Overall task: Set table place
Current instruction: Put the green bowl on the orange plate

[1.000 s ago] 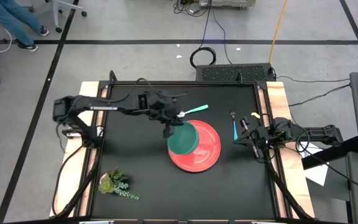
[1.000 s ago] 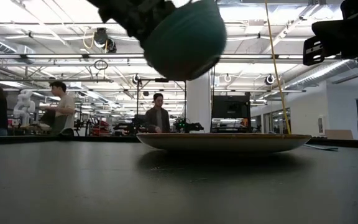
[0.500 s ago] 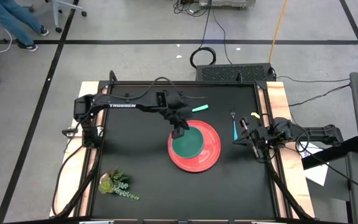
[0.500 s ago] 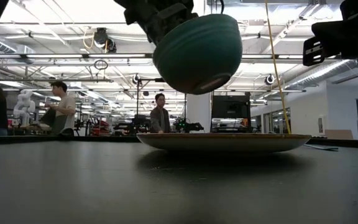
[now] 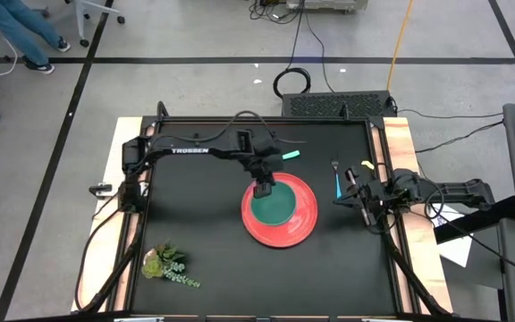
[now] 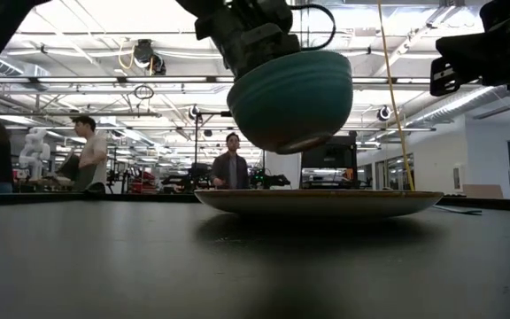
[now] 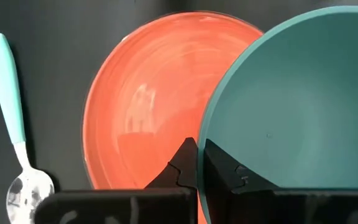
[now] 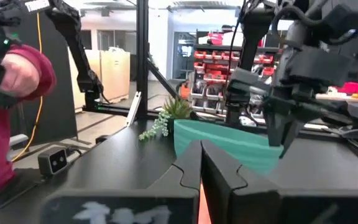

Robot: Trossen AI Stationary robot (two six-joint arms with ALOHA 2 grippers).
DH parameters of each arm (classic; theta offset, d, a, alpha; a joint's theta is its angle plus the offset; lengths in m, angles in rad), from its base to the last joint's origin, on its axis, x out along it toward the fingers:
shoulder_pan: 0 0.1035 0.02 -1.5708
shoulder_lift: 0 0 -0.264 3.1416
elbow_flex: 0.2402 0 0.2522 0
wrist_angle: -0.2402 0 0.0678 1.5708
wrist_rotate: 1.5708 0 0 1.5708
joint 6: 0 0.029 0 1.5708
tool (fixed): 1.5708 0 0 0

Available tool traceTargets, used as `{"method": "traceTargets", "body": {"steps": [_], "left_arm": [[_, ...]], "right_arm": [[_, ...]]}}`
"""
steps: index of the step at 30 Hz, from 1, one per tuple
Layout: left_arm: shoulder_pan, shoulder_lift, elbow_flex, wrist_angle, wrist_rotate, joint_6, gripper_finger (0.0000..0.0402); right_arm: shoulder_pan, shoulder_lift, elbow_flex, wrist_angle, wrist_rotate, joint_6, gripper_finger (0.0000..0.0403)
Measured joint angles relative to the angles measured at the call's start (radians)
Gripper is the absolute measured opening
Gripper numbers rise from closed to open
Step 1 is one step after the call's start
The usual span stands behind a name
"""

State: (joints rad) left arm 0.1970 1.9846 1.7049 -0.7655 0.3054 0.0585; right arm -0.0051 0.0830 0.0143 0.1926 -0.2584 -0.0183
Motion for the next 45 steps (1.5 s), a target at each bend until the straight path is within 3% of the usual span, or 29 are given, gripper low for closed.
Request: {"method": "traceTargets", "body": {"steps": [9,18,45], "left_arm": [[0.001,0.1,0.122,-0.082,-0.005,0.034,0.0005],[0.001,0.183,0.203,-0.18,-0.128,0.045,0.0005],[-0.035,0.197,0.202,-0.164,-0.12,0.038,0.0005]], "right_arm": [[0.0,0.003,0.0,-0.001,0.0,0.006,0.0],[0.0,0.011,0.0,-0.003,0.0,0.006,0.0],[0.0,0.012,0.0,-0.003,0.0,0.012,0.0]]}}
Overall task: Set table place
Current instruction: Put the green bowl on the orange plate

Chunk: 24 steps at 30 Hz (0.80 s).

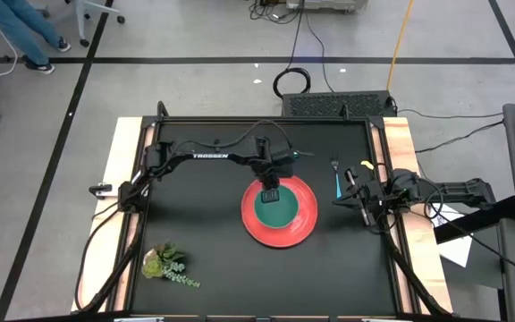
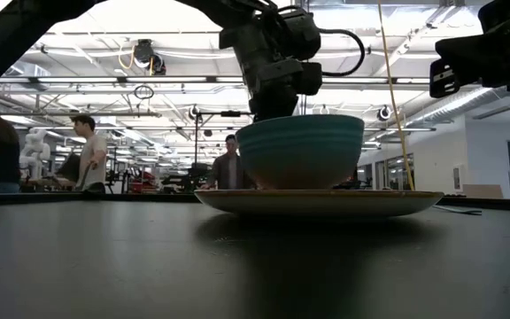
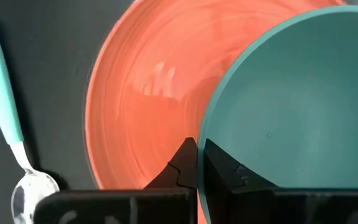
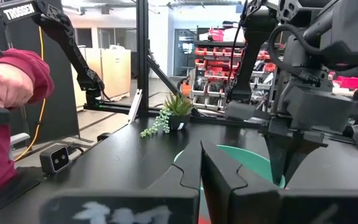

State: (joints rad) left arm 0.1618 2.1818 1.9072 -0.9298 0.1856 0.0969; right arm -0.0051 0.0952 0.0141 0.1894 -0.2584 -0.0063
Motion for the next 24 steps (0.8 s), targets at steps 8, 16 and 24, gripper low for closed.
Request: {"method": "traceTargets", "body": {"steps": [8,16,24], "left_arm": [[-0.001,0.007,0.0,-0.002,-0.004,0.003,0.0007],[-0.007,0.025,0.0,0.006,-0.008,0.002,0.0009],[-0.02,0.039,0.0,0.021,-0.026,0.006,0.0013]], "right_arm": [[0.0,0.0,0.0,0.0,0.0,0.003,0.0],[0.0,0.0,0.0,0.0,0.0,0.003,0.0],[0.0,0.005,0.0,-0.002,0.0,0.003,0.0]]}}
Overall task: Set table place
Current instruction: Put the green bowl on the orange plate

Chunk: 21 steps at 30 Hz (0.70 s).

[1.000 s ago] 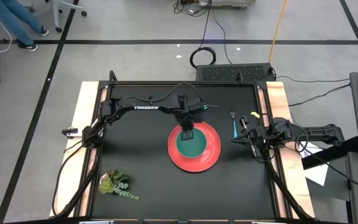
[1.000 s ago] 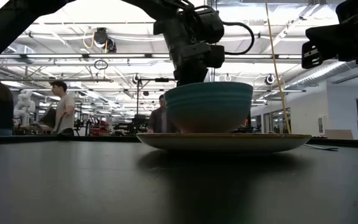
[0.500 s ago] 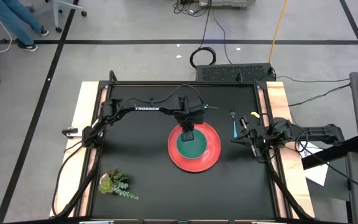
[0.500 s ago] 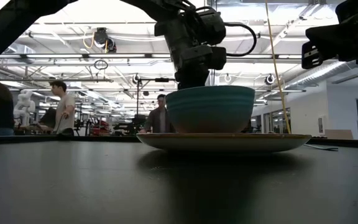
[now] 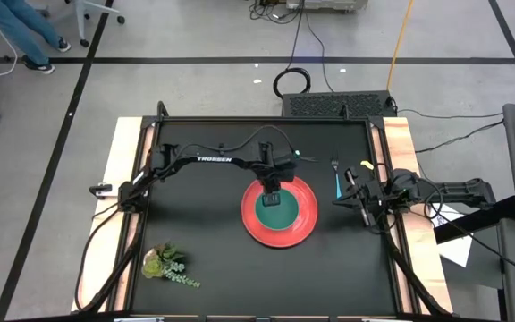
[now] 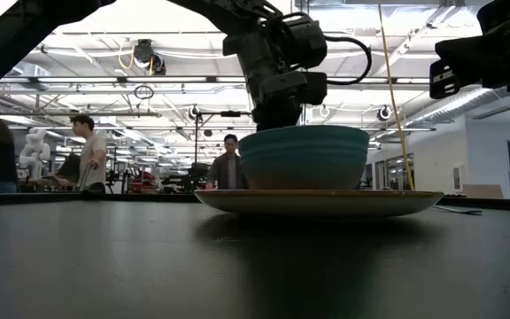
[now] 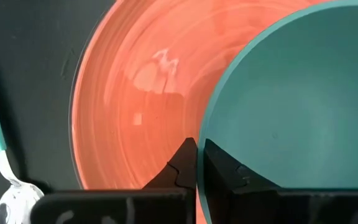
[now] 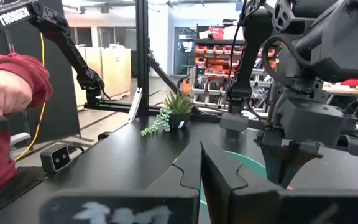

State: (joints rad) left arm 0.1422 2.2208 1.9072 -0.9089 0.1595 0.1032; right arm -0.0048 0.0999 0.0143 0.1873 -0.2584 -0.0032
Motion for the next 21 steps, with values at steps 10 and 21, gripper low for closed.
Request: {"method": "traceTargets", "body": {"steps": [10,21], "left_arm": [[-0.001,0.003,0.0,-0.003,-0.038,0.001,0.003],[-0.025,0.005,0.0,-0.005,-0.126,0.01,0.0041]], "right_arm": [[0.0,0.005,0.0,0.002,0.0,0.0,0.0],[0.0,0.006,0.0,0.002,0.0,0.0,0.0]]}}
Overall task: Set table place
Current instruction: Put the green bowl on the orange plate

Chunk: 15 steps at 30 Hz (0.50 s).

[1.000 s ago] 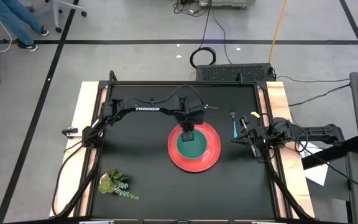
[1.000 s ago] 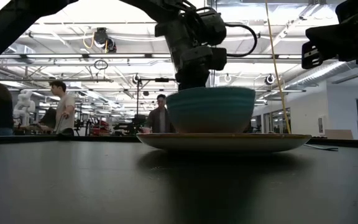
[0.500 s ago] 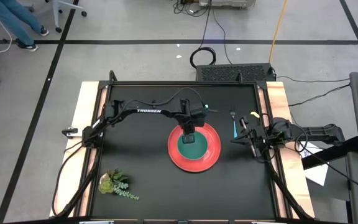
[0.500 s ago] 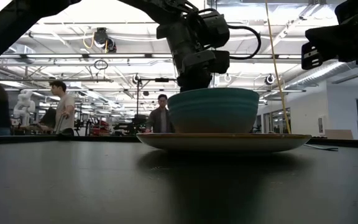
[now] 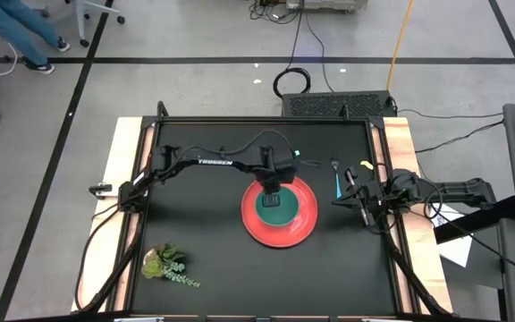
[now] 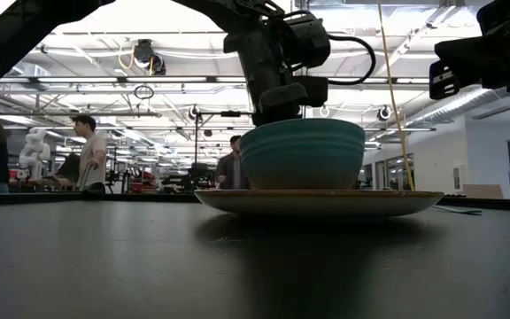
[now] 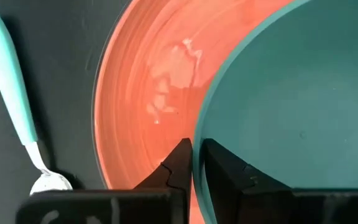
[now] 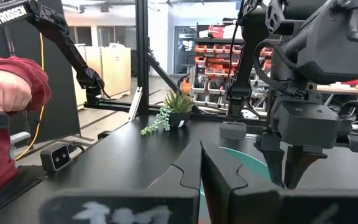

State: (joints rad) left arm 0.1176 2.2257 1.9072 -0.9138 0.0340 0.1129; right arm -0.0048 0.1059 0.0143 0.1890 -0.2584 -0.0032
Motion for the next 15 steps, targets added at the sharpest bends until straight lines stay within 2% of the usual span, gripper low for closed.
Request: {"method": "traceTargets", "body": {"steps": [15], "left_arm": [[-0.051,-0.002,0.0,0.003,-0.137,0.007,0.0042]], "right_arm": [[0.0,0.0,0.0,0.0,0.0,0.004,0.0]]}}
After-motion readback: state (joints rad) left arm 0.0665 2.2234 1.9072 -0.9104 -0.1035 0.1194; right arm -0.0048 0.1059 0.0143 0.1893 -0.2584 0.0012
